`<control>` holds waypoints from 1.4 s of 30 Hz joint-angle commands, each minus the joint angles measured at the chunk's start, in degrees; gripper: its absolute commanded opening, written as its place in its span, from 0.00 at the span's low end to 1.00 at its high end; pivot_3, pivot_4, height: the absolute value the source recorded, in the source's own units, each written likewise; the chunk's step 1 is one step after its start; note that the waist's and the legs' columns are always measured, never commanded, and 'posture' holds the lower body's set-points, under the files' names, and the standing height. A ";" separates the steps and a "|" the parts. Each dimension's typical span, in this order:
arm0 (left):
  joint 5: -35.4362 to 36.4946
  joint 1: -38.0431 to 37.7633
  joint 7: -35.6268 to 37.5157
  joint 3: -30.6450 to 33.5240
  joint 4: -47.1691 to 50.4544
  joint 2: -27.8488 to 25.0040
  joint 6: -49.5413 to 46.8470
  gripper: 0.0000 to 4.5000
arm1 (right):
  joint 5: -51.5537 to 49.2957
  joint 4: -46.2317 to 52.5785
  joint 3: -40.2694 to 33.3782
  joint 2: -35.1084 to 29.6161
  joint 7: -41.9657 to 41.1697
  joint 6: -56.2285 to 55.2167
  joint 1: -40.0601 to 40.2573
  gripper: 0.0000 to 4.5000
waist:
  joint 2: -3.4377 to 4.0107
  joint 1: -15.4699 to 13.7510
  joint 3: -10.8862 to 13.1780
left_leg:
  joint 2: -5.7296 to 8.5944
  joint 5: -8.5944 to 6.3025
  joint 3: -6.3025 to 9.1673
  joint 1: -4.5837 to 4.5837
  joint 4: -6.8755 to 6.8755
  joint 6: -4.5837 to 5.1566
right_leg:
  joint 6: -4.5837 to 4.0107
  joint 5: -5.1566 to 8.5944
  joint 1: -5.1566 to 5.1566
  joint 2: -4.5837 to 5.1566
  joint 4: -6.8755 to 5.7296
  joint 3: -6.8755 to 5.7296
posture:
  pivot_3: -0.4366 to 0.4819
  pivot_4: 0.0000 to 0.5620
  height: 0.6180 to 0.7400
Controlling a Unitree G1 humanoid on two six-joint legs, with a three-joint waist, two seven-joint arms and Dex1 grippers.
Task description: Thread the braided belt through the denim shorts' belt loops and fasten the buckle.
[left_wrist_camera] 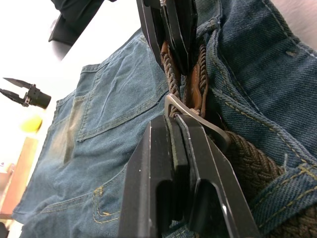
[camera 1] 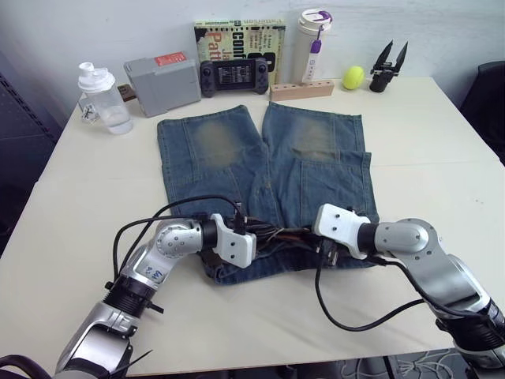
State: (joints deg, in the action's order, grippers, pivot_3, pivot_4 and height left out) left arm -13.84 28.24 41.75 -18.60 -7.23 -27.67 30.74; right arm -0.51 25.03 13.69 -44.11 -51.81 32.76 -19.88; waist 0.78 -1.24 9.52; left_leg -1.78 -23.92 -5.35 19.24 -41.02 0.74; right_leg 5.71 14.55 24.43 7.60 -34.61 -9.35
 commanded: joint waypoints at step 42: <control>19.03 -26.51 6.50 4.71 17.43 -13.49 -35.10 0.01 | 9.29 -15.94 -32.58 -9.29 14.84 -36.90 31.27 0.00 | 0.29 0.01 -0.17 | -0.04 -0.04 -0.14 -0.27 0.15 -0.06 | 0.01 0.00 -0.17 -0.05 0.19 0.16 | 0.48 0.27 0.85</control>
State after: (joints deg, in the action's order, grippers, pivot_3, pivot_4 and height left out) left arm 9.43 4.83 47.48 -11.56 13.97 -40.16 -4.01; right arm 5.22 16.18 -14.86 -52.91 -41.68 -2.83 11.98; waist 1.07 -1.24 9.35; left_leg -1.82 -23.96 -5.49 18.96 -40.86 0.68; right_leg 5.71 14.55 24.26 7.55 -34.43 -9.17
